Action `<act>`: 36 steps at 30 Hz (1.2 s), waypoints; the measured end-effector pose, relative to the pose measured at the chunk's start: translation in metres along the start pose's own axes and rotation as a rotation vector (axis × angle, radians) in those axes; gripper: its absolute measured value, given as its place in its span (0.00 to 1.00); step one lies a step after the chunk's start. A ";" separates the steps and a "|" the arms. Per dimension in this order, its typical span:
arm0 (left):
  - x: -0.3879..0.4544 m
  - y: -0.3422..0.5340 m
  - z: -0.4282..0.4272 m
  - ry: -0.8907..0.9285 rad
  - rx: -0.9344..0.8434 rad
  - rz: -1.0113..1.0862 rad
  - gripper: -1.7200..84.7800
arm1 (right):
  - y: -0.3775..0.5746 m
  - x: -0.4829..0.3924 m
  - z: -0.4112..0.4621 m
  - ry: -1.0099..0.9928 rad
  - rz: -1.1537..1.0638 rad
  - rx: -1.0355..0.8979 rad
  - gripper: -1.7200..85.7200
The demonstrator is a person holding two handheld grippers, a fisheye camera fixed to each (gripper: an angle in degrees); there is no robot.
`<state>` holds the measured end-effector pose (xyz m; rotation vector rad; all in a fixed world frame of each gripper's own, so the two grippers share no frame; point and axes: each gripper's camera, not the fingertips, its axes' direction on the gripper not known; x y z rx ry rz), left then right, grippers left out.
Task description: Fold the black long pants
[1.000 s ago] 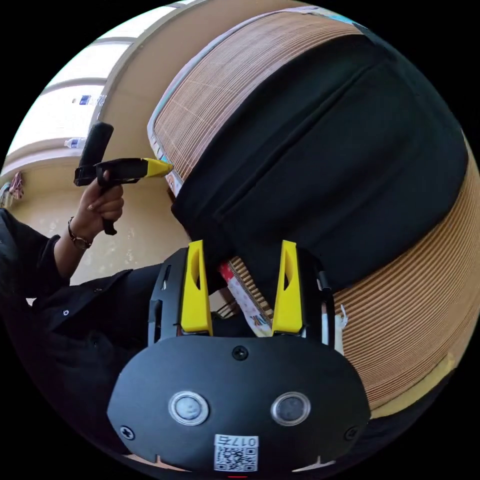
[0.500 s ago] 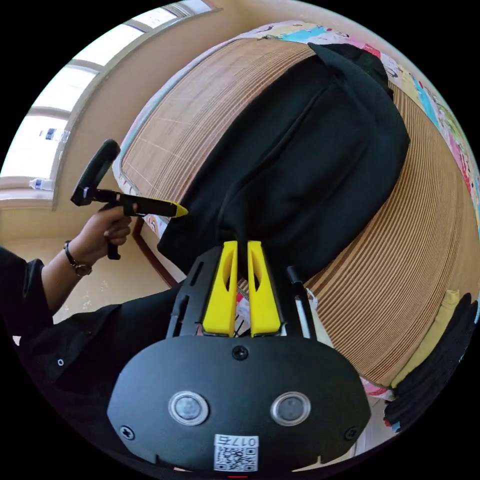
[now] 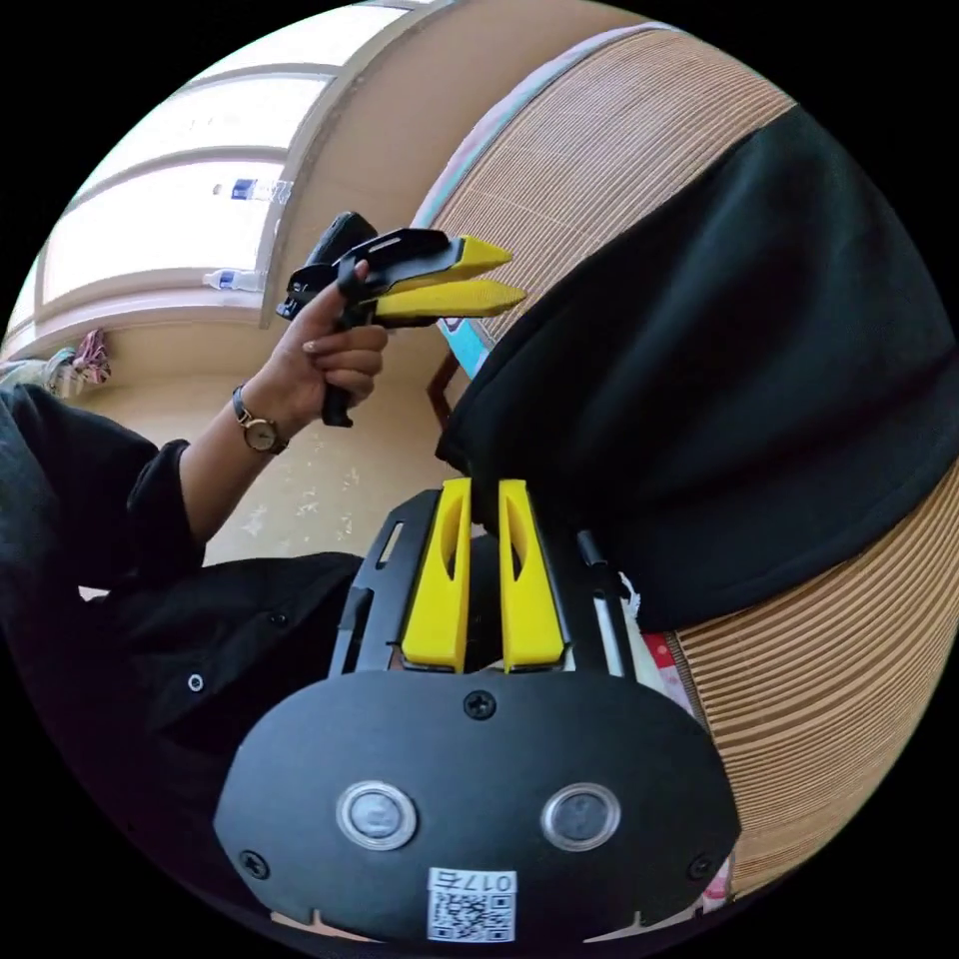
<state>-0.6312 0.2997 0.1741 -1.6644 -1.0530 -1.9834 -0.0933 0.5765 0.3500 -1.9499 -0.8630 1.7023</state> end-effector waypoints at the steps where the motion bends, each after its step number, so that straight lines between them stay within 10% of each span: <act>1: 0.007 -0.002 0.008 -0.016 -0.020 0.020 0.15 | 0.000 0.001 -0.009 -0.042 -0.002 0.012 0.09; 15: 0.046 -0.011 0.061 -0.509 -0.152 0.105 0.07 | -0.019 0.137 -0.158 0.038 0.385 0.374 0.12; 24: 0.074 0.031 0.037 -0.138 -0.200 0.237 0.03 | 0.023 0.007 -0.215 0.057 0.295 0.516 0.05; 32: 0.032 0.038 0.072 -0.338 -0.323 0.108 0.08 | 0.043 0.056 -0.182 0.080 0.510 0.293 0.06; 36: 0.047 0.008 0.027 -0.309 -0.105 0.191 0.11 | 0.072 0.056 -0.236 0.097 0.516 0.518 0.10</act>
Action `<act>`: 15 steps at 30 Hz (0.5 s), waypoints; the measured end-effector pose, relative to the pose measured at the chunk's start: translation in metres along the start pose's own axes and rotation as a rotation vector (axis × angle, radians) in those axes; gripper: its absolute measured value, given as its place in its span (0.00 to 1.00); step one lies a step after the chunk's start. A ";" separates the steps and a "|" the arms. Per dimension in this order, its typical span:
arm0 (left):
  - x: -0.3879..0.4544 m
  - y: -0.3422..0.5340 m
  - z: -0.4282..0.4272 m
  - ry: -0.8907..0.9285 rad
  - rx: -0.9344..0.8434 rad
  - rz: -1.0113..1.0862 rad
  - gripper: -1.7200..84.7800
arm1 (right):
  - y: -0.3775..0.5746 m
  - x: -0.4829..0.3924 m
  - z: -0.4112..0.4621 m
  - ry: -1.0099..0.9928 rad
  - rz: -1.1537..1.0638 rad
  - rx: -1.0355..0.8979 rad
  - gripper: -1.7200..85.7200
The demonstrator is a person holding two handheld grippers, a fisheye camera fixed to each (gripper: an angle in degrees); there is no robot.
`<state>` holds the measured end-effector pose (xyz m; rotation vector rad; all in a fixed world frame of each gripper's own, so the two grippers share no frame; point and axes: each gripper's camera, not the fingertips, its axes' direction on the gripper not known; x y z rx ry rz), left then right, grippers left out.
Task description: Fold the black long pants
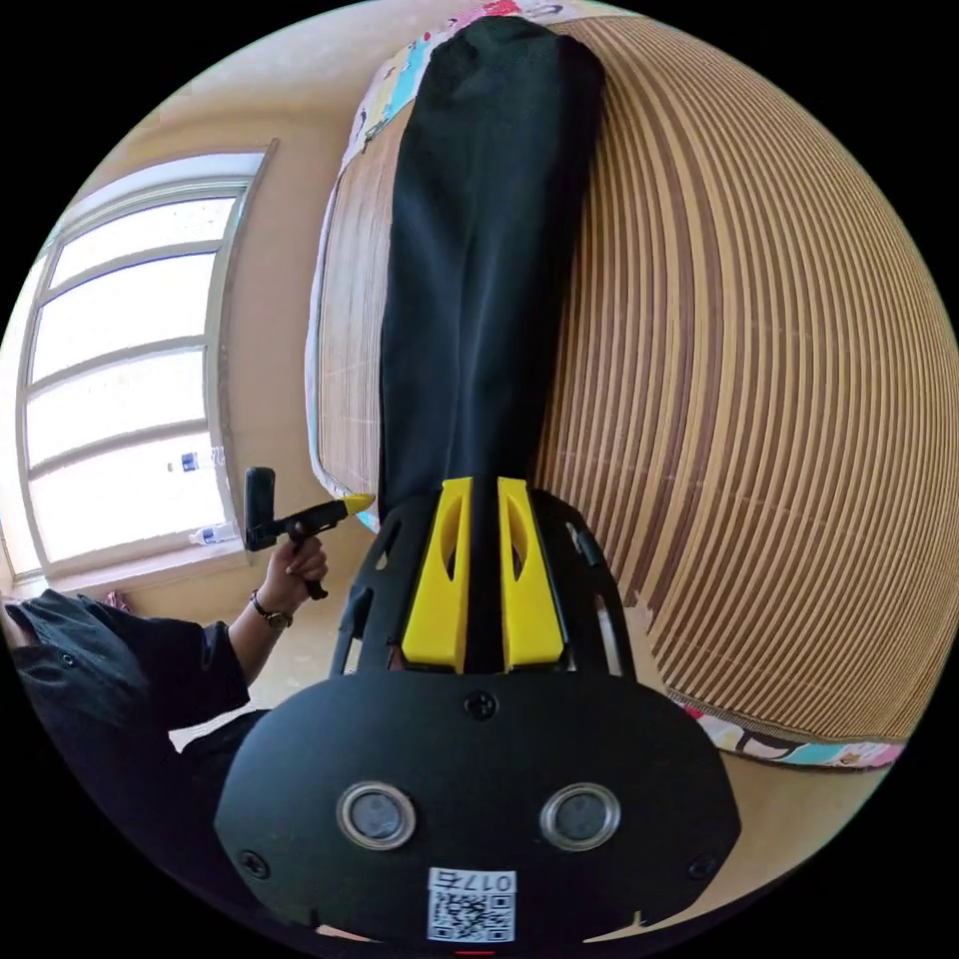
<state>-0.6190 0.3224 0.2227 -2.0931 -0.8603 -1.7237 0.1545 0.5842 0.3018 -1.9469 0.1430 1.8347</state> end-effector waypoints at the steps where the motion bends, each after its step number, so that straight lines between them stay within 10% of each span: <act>1: -0.007 -0.014 -0.007 0.045 0.030 -0.011 0.13 | -0.002 0.005 -0.006 0.003 0.014 0.018 0.11; 8: -0.015 -0.120 0.017 0.241 0.021 0.098 0.15 | -0.036 0.078 -0.047 -0.356 0.209 0.238 0.16; 15: 0.030 -0.191 0.060 0.171 -0.131 0.202 0.10 | -0.064 0.048 -0.021 -0.362 0.060 0.052 0.10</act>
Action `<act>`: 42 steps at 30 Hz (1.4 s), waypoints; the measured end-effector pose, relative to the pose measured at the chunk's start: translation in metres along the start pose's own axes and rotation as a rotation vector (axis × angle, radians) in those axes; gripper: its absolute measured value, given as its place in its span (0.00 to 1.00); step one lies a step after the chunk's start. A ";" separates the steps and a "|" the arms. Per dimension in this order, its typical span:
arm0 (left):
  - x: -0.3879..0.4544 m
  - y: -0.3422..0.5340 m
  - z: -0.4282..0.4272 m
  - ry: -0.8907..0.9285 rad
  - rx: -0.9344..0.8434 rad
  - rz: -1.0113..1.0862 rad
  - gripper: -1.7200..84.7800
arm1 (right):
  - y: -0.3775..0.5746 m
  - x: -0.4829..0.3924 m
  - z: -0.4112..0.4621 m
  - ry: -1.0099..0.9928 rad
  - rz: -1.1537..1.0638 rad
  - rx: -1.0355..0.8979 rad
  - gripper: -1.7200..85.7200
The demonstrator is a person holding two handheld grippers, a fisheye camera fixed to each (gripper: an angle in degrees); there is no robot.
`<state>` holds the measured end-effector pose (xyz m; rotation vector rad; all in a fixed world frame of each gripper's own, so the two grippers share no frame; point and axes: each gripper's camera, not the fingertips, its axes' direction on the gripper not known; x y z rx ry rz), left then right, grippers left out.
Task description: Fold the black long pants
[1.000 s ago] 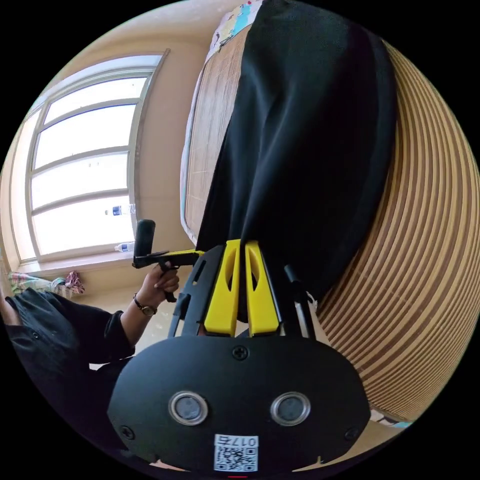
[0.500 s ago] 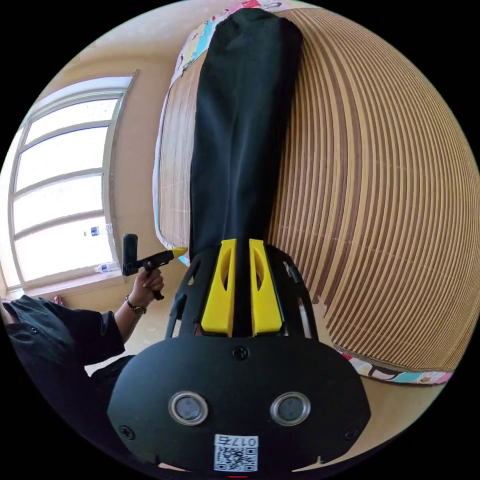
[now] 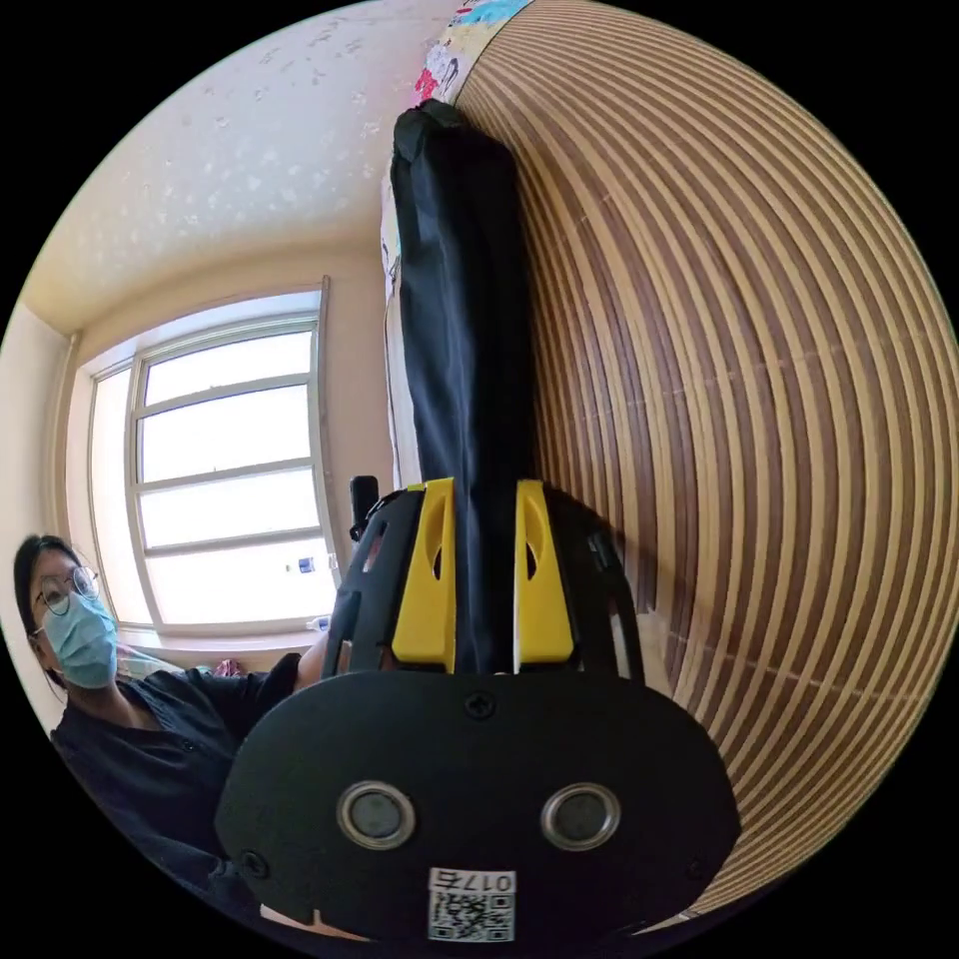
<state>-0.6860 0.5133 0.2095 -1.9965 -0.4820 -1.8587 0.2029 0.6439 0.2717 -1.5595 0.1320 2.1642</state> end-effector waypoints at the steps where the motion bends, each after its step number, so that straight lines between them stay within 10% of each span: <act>1: 0.004 -0.002 0.006 -0.009 -0.038 -0.010 0.09 | 0.004 -0.004 0.004 0.024 -0.007 -0.025 0.09; 23: 0.421 0.215 -0.198 0.427 0.395 0.793 0.07 | 0.321 -0.454 -0.228 -0.352 -1.022 0.010 0.03; 29: 0.407 0.104 -0.188 0.120 0.384 0.518 0.07 | 0.200 -0.436 -0.159 0.105 -0.782 0.088 0.03; 36: 0.354 0.030 -0.141 0.047 0.371 0.456 0.08 | 0.146 -0.381 -0.085 0.158 -0.660 0.132 0.03; 42: 0.209 0.070 0.032 -0.270 -0.033 0.011 0.10 | 0.183 -0.161 0.091 0.586 -0.180 -0.208 0.05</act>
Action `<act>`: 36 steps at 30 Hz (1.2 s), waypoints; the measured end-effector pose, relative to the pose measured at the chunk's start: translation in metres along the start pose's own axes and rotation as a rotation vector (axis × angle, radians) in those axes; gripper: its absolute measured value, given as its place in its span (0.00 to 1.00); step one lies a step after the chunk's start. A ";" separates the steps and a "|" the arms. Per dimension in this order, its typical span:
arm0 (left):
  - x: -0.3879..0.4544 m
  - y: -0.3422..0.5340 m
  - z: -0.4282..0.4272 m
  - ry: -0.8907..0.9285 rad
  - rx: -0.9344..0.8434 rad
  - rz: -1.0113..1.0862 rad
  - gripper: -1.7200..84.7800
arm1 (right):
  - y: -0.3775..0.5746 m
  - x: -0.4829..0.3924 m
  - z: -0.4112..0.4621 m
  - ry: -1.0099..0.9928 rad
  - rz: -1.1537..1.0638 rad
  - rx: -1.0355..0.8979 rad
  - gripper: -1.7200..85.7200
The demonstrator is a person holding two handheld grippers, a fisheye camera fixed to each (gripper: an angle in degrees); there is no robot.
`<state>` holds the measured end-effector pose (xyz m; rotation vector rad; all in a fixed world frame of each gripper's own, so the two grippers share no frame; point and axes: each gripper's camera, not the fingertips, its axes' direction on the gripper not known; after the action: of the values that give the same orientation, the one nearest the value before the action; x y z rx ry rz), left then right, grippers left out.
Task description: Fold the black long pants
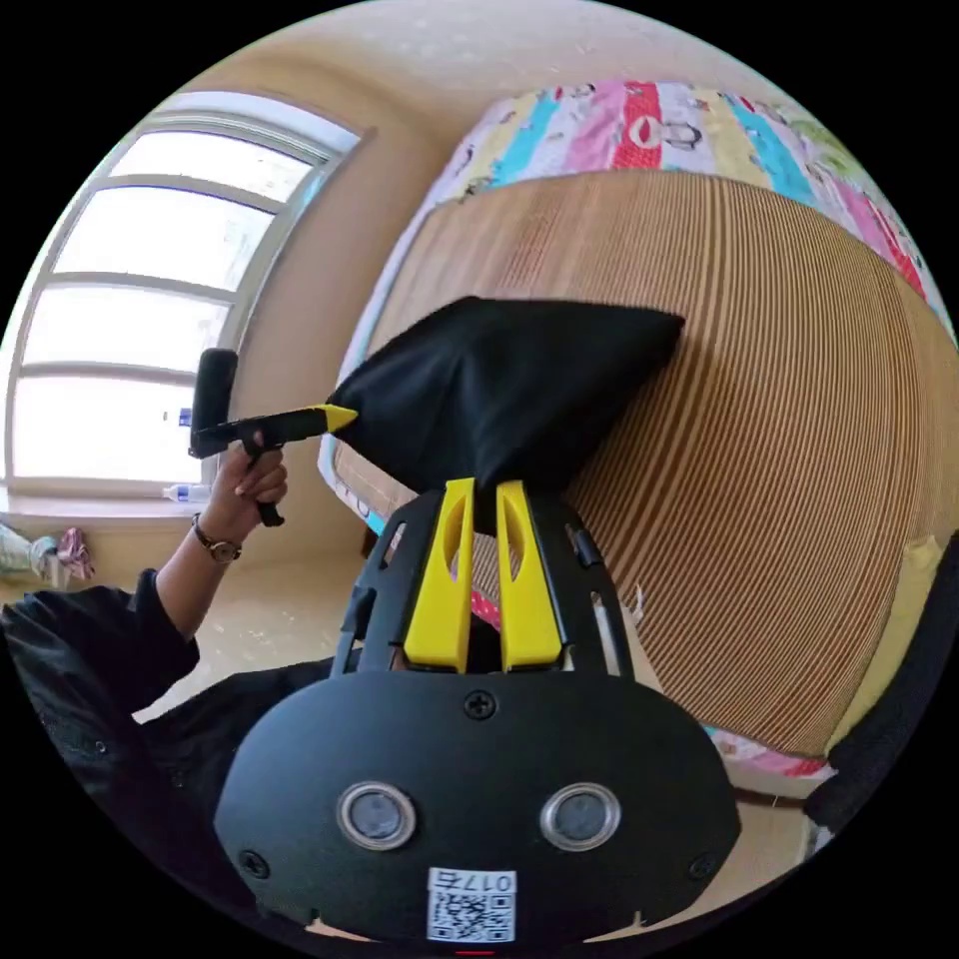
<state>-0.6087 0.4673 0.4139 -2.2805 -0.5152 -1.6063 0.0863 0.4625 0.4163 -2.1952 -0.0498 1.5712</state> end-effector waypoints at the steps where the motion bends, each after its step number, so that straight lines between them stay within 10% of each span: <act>1: -0.021 0.024 0.031 -0.031 -0.057 -0.087 0.11 | 0.015 0.018 0.037 -0.003 0.073 -0.078 0.06; 14: -0.073 0.156 0.071 -0.075 0.081 -0.501 0.07 | -0.189 0.065 0.118 -0.181 0.154 0.065 0.21; 27: -0.027 0.171 0.096 -0.178 0.235 -0.627 0.05 | -0.345 -0.263 0.348 -0.172 -0.229 -0.204 0.15; 36: 0.075 0.088 0.092 -0.427 0.268 -0.561 0.04 | -0.318 -0.288 0.293 -0.227 -0.271 -0.166 0.10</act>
<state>-0.4685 0.4387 0.4504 -2.3883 -1.4863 -1.1324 -0.2121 0.7663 0.7142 -2.0137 -0.5414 1.6990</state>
